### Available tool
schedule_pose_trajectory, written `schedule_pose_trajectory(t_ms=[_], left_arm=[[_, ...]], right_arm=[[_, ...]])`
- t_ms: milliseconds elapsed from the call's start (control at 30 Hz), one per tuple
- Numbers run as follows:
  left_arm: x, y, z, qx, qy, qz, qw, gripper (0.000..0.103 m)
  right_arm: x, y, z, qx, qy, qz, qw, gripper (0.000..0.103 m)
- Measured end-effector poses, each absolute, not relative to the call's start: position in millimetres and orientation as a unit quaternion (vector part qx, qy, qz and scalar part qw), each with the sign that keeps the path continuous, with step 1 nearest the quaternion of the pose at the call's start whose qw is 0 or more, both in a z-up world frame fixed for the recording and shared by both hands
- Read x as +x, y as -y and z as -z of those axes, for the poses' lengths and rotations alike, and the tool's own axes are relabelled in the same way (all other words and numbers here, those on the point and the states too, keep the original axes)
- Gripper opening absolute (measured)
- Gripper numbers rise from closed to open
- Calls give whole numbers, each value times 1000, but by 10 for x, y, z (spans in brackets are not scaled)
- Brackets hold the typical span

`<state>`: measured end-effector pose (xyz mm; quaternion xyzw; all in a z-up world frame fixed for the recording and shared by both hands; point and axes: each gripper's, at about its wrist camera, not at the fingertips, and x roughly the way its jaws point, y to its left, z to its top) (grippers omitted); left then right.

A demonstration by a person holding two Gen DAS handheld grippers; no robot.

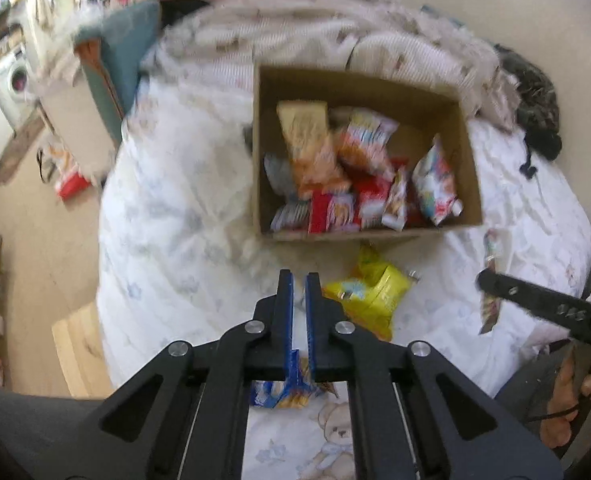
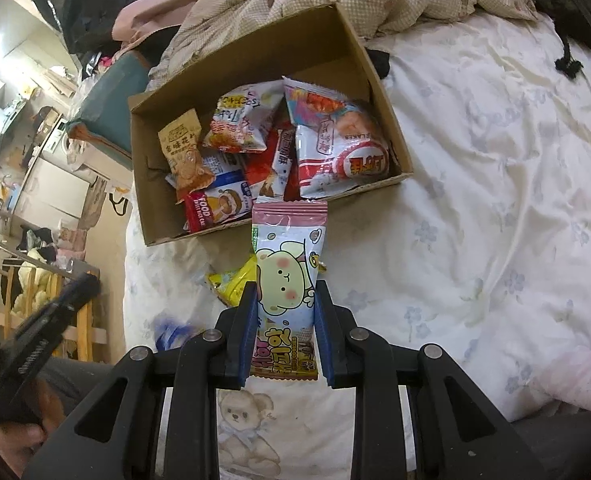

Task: Organize snacks
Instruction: 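Grasp the cartoon bear packet with the right gripper while the left gripper grasps the blue biscuit packet, then carry both packets over the box and open both grippers to drop them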

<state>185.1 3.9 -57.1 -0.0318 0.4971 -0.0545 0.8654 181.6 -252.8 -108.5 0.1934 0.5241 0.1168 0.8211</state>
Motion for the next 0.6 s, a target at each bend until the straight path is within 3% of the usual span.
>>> schedule_pose_trajectory(t_ms=[67,133,200,233,600], left_arm=[[1866,-125,741,-58,-515,49,854,4],[1871,-188,952,-79,-547,40,833,16],[1872,-242,1176,-96,-592,21,800,71],[1859,-265,1245,-101,-601,16,792,76],[1805,-22,1767,-33,-631,-4,775,77]], right_arm=[[1841,2531,1124,198,-531,-115,816,28],[1836,2526,1138,200,-533,-117,813,28],[1844,2490,1147,197,-535,-121,813,28],[1849,2465,1151,195,-536,-124,812,28],[1907,2336,1182,187,-540,-136,809,28]])
